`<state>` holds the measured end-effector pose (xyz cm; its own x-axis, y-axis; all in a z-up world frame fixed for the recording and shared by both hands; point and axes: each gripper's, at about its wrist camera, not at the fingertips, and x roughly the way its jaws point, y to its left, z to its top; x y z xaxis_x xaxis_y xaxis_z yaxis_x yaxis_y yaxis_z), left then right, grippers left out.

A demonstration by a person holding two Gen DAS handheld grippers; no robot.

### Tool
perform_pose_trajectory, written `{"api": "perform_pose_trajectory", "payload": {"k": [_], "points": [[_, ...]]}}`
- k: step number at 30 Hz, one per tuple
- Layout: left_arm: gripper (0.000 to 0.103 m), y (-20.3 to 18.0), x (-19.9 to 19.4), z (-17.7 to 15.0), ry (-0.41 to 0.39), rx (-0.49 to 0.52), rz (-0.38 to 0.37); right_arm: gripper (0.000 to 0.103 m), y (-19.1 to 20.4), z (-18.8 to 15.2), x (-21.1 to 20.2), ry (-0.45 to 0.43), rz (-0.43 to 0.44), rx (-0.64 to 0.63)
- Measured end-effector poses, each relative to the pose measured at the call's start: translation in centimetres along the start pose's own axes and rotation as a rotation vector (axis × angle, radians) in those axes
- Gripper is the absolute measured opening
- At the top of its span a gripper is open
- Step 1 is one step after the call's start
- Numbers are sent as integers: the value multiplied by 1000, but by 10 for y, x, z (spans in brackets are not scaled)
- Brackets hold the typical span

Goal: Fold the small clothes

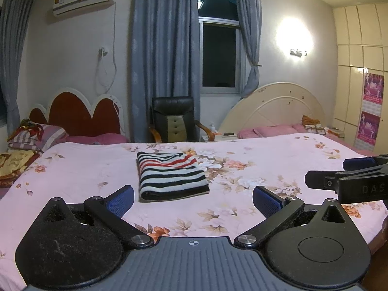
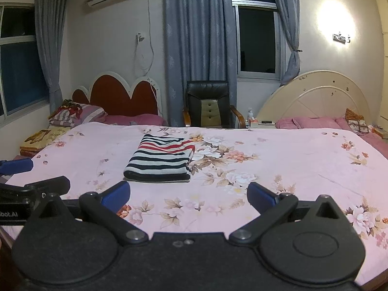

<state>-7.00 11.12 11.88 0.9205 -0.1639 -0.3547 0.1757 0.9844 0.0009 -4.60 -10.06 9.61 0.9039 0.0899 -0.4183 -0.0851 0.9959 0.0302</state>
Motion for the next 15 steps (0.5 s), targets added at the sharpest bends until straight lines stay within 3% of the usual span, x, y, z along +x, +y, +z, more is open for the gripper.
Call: {"api": "perform_pose_trajectory", "payload": {"k": [15], "points": [[103, -8, 0, 1, 1, 21, -5, 102, -5, 2, -2, -1, 5, -3]]}}
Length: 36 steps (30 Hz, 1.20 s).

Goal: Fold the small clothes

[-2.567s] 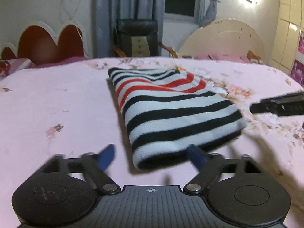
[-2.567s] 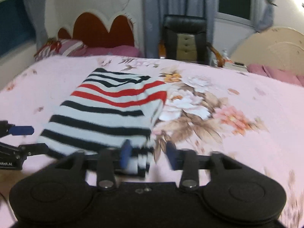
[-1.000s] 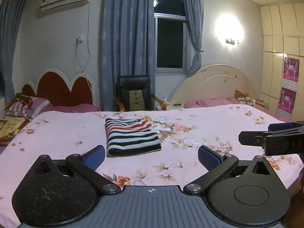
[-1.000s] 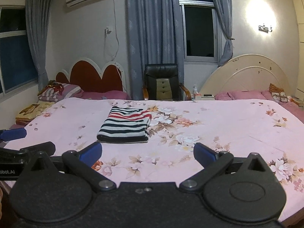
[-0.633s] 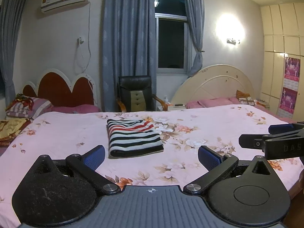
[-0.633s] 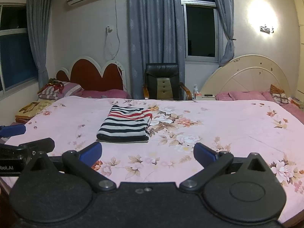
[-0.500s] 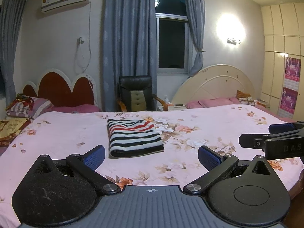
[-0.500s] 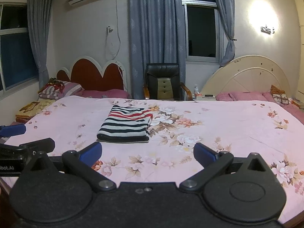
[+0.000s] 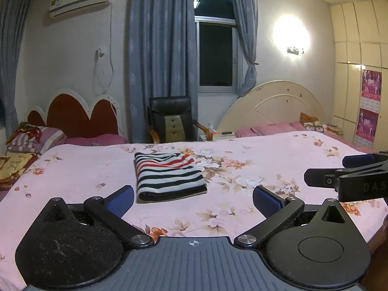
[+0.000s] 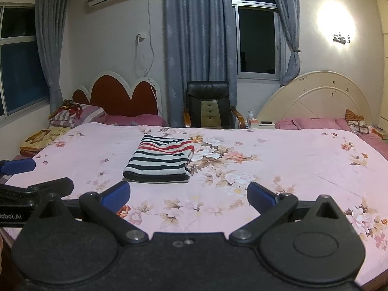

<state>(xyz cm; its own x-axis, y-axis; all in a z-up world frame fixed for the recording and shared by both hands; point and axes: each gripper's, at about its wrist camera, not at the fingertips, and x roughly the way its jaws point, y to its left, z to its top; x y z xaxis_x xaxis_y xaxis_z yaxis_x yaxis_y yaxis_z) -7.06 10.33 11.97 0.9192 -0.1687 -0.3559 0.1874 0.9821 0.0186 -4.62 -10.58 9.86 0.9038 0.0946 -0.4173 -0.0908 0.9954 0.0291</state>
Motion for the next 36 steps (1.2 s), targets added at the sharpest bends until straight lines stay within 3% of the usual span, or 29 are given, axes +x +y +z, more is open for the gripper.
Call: {"api": "perform_pose_trajectory", "payload": {"k": [36], "points": [[103, 1, 6, 0, -3, 4, 5, 102, -15, 0, 1, 13, 4, -8]]}}
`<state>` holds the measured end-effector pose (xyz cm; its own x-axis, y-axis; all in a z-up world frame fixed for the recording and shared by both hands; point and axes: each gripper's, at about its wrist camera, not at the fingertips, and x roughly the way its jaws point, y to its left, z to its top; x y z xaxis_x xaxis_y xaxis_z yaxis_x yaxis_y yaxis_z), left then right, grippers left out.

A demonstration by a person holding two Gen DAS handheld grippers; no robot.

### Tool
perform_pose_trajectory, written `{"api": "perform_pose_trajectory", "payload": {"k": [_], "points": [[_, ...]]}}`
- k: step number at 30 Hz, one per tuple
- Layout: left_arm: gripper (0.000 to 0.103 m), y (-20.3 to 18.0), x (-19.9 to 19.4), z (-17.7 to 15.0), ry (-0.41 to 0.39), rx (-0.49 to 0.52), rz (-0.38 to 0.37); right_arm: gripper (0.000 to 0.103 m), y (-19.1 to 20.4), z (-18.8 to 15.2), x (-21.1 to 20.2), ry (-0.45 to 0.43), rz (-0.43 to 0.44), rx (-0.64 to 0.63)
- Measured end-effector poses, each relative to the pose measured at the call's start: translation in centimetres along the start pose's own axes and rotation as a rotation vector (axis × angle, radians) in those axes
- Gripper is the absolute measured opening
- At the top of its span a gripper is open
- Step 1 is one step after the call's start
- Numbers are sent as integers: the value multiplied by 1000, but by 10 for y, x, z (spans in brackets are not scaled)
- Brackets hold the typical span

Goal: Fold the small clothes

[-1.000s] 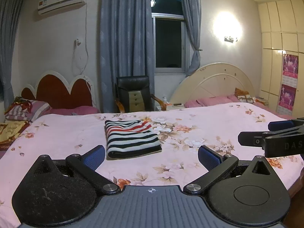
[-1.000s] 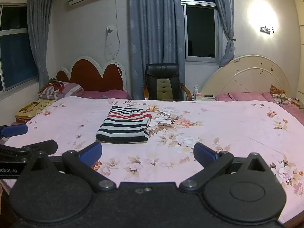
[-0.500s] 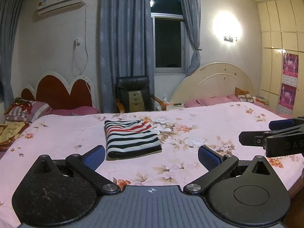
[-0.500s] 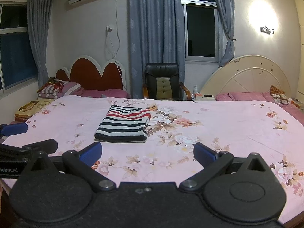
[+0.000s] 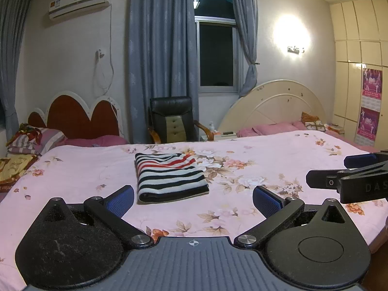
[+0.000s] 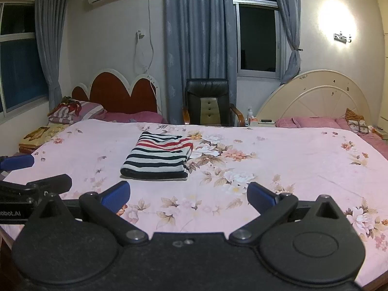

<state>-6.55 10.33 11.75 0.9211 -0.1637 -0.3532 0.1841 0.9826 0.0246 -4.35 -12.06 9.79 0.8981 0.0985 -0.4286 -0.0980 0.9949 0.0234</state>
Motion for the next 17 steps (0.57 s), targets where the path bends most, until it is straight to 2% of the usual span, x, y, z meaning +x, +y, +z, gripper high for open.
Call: {"api": "perform_pose_trajectory", "payload": {"k": [17], "points": [[103, 1, 0, 2, -49, 21, -17, 102, 0, 1, 5, -5, 14, -10]]}}
